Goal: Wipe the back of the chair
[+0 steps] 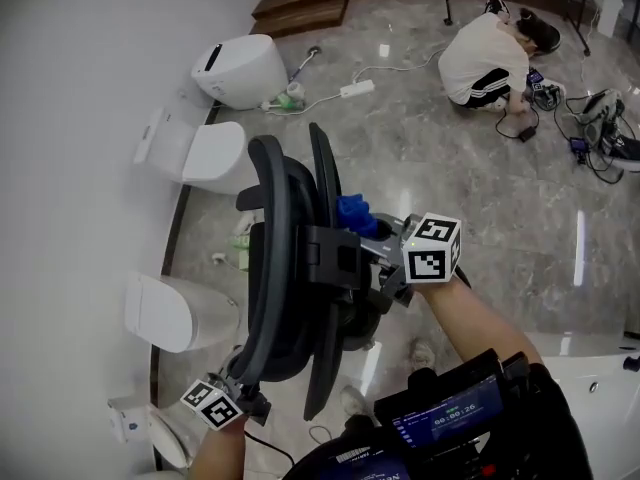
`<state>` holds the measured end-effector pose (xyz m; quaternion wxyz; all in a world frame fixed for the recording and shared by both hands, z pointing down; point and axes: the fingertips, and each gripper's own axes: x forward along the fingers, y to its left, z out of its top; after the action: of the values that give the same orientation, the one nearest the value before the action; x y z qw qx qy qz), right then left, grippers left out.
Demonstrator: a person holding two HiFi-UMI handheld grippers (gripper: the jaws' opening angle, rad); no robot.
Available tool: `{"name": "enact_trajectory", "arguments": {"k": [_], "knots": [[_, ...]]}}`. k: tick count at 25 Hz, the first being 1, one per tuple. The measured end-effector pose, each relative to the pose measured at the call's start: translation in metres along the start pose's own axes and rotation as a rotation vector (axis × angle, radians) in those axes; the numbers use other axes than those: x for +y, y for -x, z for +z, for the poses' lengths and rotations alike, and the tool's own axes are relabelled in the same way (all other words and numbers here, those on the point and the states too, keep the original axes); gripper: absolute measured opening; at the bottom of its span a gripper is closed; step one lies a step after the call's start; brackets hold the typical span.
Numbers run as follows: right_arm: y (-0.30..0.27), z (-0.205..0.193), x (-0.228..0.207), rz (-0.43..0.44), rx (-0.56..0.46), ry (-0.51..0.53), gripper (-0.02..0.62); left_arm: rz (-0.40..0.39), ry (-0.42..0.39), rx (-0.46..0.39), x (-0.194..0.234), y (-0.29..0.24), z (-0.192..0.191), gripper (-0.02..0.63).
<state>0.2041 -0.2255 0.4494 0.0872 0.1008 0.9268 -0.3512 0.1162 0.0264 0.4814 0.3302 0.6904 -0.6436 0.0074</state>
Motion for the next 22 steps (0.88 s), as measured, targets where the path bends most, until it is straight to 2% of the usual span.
{"name": "enact_trajectory", "arguments": {"k": [4, 7, 10, 12, 14, 16, 18, 20, 22], "knots": [[0.001, -0.09, 0.075, 0.178, 0.054, -0.057, 0.074, -0.018, 0.018, 0.015, -0.004, 0.009, -0.018, 0.002], [0.008, -0.135, 0.117, 0.256, 0.032, -0.108, 0.074, -0.031, 0.01, 0.049, -0.006, 0.018, -0.036, 0.002], [0.013, -0.178, 0.157, 0.343, 0.069, -0.102, 0.074, -0.033, 0.002, 0.092, -0.002, 0.027, -0.053, 0.002], [0.02, -0.186, 0.155, 0.346, 0.042, -0.101, 0.074, -0.028, 0.007, 0.115, 0.003, 0.031, -0.061, 0.002], [0.032, -0.161, 0.105, 0.23, -0.064, -0.106, 0.074, -0.022, 0.01, 0.123, 0.006, 0.031, -0.064, 0.002], [0.043, -0.111, 0.027, 0.028, -0.193, -0.071, 0.074, -0.018, 0.017, 0.116, 0.008, 0.029, -0.063, 0.002], [0.049, -0.06, -0.047, -0.158, -0.279, -0.012, 0.074, -0.015, 0.027, 0.107, 0.009, 0.025, -0.063, 0.002], [0.044, -0.027, -0.107, -0.302, -0.307, 0.012, 0.075, -0.012, 0.03, 0.105, 0.008, 0.022, -0.064, 0.002], [0.026, -0.008, -0.143, -0.37, -0.275, 0.04, 0.075, -0.006, 0.028, 0.109, 0.006, 0.02, -0.063, 0.002]]}}
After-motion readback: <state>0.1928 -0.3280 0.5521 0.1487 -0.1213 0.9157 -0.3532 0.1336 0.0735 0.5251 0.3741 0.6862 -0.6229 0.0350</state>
